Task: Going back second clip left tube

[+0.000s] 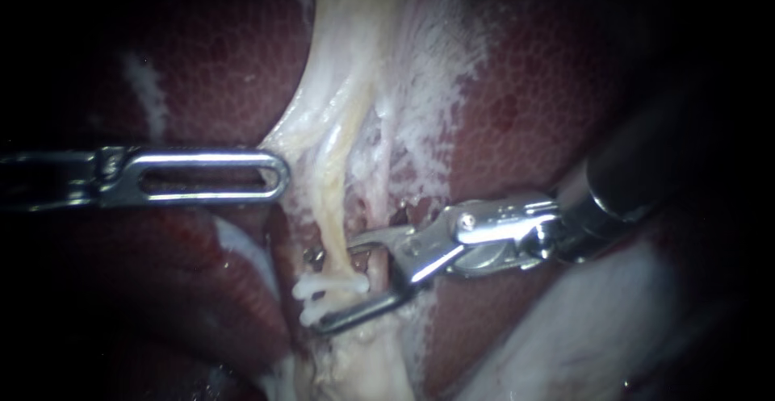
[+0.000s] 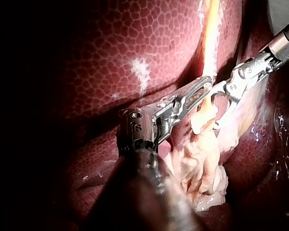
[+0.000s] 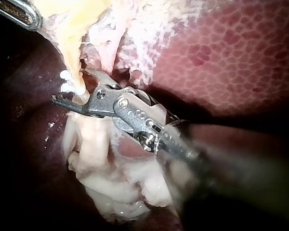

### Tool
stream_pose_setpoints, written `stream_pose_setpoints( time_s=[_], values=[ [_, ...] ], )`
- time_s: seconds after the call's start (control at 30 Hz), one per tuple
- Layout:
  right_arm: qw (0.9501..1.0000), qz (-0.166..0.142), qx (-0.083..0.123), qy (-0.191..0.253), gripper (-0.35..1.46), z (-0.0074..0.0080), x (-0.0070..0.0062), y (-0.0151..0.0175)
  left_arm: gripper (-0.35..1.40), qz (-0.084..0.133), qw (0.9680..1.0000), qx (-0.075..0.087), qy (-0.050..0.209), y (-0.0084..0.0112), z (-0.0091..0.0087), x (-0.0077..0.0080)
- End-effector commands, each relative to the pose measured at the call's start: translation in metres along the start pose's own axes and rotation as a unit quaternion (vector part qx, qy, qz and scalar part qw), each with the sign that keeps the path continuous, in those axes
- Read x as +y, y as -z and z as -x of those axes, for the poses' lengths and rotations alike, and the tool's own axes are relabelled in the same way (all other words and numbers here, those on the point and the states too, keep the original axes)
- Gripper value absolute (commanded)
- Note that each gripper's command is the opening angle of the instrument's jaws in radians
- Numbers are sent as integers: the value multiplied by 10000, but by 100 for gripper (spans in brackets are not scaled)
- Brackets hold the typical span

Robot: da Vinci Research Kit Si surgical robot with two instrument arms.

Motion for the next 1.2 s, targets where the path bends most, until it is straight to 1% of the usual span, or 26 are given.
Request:
stream_pose_setpoints(
  time_s=[0.03,0.27,0.37,0.6,0.7,0.93,1.07,1.2],
  values=[
    [10000,3,-1,-1,60,0,-2,5,-35,-5,10000,1,-1,0,0,0],
    [10000,79,3,-26,60,1,-12,45,-35,-6,10000,2,-2,0,0,1],
    [9999,115,7,-66,60,-1,-15,64,-35,-7,10000,3,-2,1,0,1],
    [9994,261,36,-207,60,-18,-18,109,-35,-9,10000,4,-3,0,0,2],
    [9994,347,29,-88,60,-28,-19,130,-35,-9,10000,4,-5,0,-1,3],
    [9989,473,59,-11,60,-48,-22,168,-35,-10,10000,4,-6,0,-1,5],
    [9987,491,102,29,60,-58,-24,179,-35,-10,10000,4,-7,-1,-1,6],
    [9988,486,104,21,60,-61,-26,180,-35,-8,10000,2,-8,-1,-1,6]
  ],
)
